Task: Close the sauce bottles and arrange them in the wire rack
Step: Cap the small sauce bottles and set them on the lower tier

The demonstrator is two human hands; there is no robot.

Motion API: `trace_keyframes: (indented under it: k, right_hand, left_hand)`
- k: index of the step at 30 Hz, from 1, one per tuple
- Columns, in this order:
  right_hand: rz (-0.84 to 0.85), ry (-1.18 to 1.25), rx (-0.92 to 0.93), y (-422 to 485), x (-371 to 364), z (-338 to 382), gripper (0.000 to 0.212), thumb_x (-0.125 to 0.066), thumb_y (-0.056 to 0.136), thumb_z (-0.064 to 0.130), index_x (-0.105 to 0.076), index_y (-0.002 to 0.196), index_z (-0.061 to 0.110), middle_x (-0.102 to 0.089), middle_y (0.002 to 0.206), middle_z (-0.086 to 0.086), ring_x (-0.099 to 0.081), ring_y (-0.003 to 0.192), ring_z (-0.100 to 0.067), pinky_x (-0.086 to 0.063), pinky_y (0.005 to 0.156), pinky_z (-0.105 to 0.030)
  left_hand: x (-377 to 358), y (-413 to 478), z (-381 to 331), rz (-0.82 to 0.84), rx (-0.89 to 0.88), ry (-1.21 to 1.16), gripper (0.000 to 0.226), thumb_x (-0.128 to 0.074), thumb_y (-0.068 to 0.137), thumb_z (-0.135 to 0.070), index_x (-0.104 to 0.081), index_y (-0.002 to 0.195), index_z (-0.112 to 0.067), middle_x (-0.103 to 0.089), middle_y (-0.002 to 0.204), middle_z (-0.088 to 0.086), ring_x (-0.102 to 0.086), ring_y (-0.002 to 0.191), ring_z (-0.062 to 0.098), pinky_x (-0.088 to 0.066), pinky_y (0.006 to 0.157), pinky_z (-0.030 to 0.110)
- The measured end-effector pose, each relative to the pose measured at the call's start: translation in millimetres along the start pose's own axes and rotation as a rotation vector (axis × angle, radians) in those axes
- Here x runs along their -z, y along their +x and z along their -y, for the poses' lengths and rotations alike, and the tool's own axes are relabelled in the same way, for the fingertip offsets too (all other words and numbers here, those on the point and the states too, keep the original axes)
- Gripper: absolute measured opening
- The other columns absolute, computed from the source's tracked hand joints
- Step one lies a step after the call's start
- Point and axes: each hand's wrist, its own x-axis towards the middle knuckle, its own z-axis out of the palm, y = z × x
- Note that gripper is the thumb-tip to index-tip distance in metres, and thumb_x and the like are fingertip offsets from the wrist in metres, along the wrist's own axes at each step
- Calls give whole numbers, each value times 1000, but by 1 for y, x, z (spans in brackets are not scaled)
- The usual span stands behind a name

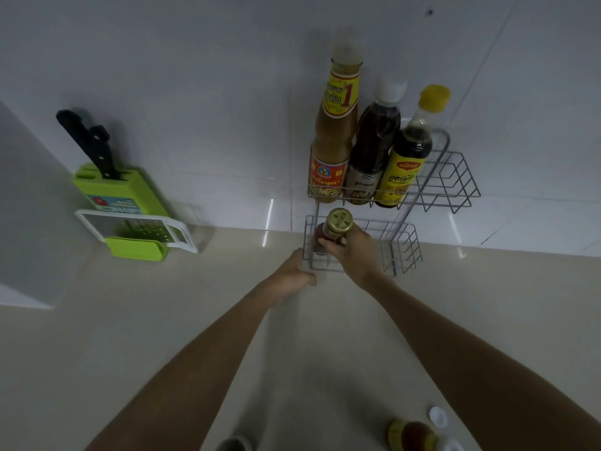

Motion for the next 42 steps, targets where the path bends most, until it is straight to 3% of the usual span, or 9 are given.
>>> trace_keyframes:
  k: [5, 15, 22, 25, 28, 31, 36, 39, 42]
  right_hand:
    - [60, -118, -7, 18, -10, -3, 47, -73, 82, 32, -52, 120, 13, -70, 107, -7, -65, 96, -24, -48, 77, -26]
    - [181, -192, -145, 34, -19, 2, 55, -65, 88, 41, -43, 129, 11, -64, 125, -12, -61, 112, -29, -46, 88, -34]
    - [149, -76, -282, 0, -17, 19, 53, -59, 91, 14, -33, 136, 5, -56, 131, -20, -58, 113, -36, -48, 83, -37]
    - [100, -204, -17, -42, -15, 36, 33, -54, 91, 8, -50, 125, 11, -61, 121, -14, -60, 108, -30, -52, 88, -45]
    - [296, -186, 293, -88, -19, 68, 25, -55, 92, 8, -59, 116, 15, -65, 115, -6, -63, 99, -18, -55, 85, -40]
    - [465, -206, 495, -131, -25, 104, 14, -54, 95, 21, -64, 104, 18, -69, 97, 1, -61, 84, -13, -53, 75, -37]
    - [657, -465, 672, -192, -33, 145, 54, -25, 90, 69, -54, 108, 27, -64, 84, 5, -56, 75, -17, -36, 57, -30]
    - [637, -572, 777, -218, -42, 153, 62, -29, 82, 77, -44, 112, 25, -68, 83, -1, -61, 72, -24, -30, 56, -29]
    - [581, -714, 833, -232, -54, 152, 47, -35, 94, 55, -43, 116, 15, -69, 84, -8, -66, 71, -32, -26, 51, -30]
  left_hand:
    - [3, 4, 5, 1, -46, -54, 80, -59, 83, 4, -24, 152, -19, -31, 157, 5, -28, 142, 22, -31, 97, 26]
    - [7, -1, 5, 78, -58, -6, 83, -56, 87, 4, -16, 155, -21, -27, 159, 6, -30, 133, 13, -30, 97, 24]
    - [25, -47, 13, -4, -45, 32, 68, -56, 93, -2, -26, 153, -11, -30, 159, 5, -29, 145, 18, -26, 111, 25]
    - [36, -92, 36, -114, -130, -133, 50, -54, 94, 4, -46, 142, -5, -51, 146, 12, -47, 134, 21, -36, 106, 23]
    - [42, -141, 72, -252, -167, -341, 41, -51, 95, 7, -52, 135, -1, -57, 137, 18, -54, 127, 26, -39, 107, 31]
    - [42, -187, 112, -317, -153, -358, 49, -38, 92, 21, -50, 136, 4, -55, 137, 21, -54, 125, 28, -44, 95, 19]
    - [27, -242, 173, -141, -130, -138, 76, -35, 76, 32, -50, 137, -10, -54, 140, 5, -46, 135, 19, -37, 110, 35]
    - [8, -252, 182, -39, -136, 43, 54, -60, 77, 5, -59, 115, -34, -64, 110, -14, -61, 103, 2, -49, 86, 22]
    - [-26, -250, 175, -166, -93, 15, 11, -69, 64, -20, -62, 66, -28, -59, 65, -11, -55, 63, 7, -47, 61, 28]
